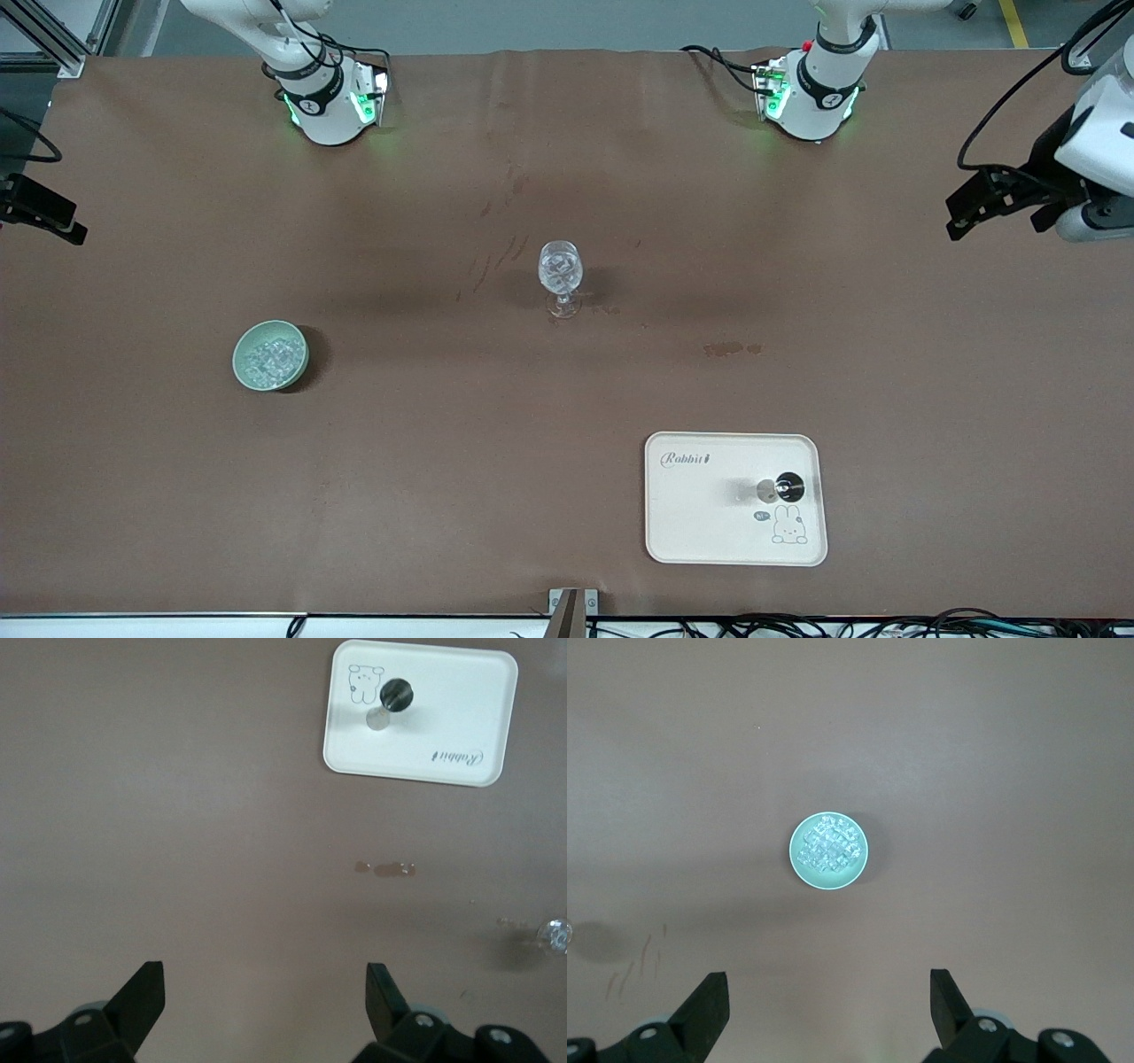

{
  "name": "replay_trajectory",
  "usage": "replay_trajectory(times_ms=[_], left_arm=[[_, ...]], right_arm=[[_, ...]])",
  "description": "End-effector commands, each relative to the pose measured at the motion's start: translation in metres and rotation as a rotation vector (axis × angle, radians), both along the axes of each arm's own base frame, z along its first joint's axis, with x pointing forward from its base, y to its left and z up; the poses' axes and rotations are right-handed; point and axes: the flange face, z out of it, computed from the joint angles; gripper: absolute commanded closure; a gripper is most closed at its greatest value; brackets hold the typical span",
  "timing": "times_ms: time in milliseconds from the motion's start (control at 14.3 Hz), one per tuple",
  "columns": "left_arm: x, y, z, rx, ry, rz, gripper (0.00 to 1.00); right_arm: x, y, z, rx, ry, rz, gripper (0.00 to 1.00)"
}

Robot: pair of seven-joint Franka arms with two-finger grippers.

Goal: Pour wine and add ice with both arms

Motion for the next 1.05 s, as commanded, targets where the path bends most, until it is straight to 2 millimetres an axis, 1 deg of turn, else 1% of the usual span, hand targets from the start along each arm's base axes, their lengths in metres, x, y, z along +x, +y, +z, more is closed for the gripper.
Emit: replay_trajectory(times_ms=[0, 70, 140, 210, 280, 350, 420, 490, 560, 700, 840, 909, 979], left_arm=[[-0.033, 0.011, 0.000, -0.007, 0.006, -0.036, 0.00], [-0.043, 0.012, -0.003, -0.006, -0.002, -0.036, 0.00], [-0.047, 0.012, -0.004, -0.006, -0.015, -0.036, 0.00], [-0.049, 0.014, -0.006, -0.009, -0.014, -0.033, 0.00], [-0.053, 0.020, -0.003, -0.050, -0.015, -0.017, 0.00], [-0.052, 0.022, -0.004, -0.073, -0.010, -0.008, 0.00], [-0.050, 0.022, -0.005, -0.070, -0.007, -0.011, 0.00], [-0.047, 0.017, -0.004, -0.068, -0.008, -0.022, 0.00], [-0.042, 0.014, -0.004, -0.064, -0.006, -0.027, 0.00], [-0.031, 0.013, -0.007, -0.063, 0.004, -0.024, 0.00], [-0.019, 0.015, 0.001, -0.032, -0.018, -0.025, 0.00], [-0.018, 0.013, 0.005, -0.001, -0.028, -0.033, 0.00], [-0.015, 0.011, 0.001, 0.014, -0.022, -0.039, 0.00]], right_arm=[[-0.009, -0.001, 0.002, 0.011, 0.000, 0.004, 0.00], [-0.010, -0.001, 0.003, 0.011, -0.002, 0.004, 0.00], [-0.009, -0.001, 0.002, 0.011, 0.000, 0.003, 0.00], [-0.009, -0.001, 0.002, 0.011, 0.000, 0.003, 0.00], [-0.010, -0.001, 0.003, 0.011, -0.002, 0.003, 0.00], [-0.010, -0.001, 0.003, 0.011, -0.002, 0.003, 0.00], [-0.009, -0.001, 0.002, 0.011, 0.000, 0.003, 0.00], [-0.010, -0.001, 0.003, 0.011, -0.002, 0.003, 0.00], [-0.010, -0.001, 0.003, 0.011, -0.002, 0.003, 0.00], [-0.010, -0.001, 0.003, 0.011, -0.002, 0.003, 0.00], [-0.010, -0.001, 0.003, 0.011, -0.002, 0.003, 0.00], [-0.009, -0.001, 0.002, 0.012, 0.001, 0.003, 0.00], [-0.010, -0.001, 0.003, 0.011, 0.000, 0.003, 0.00]])
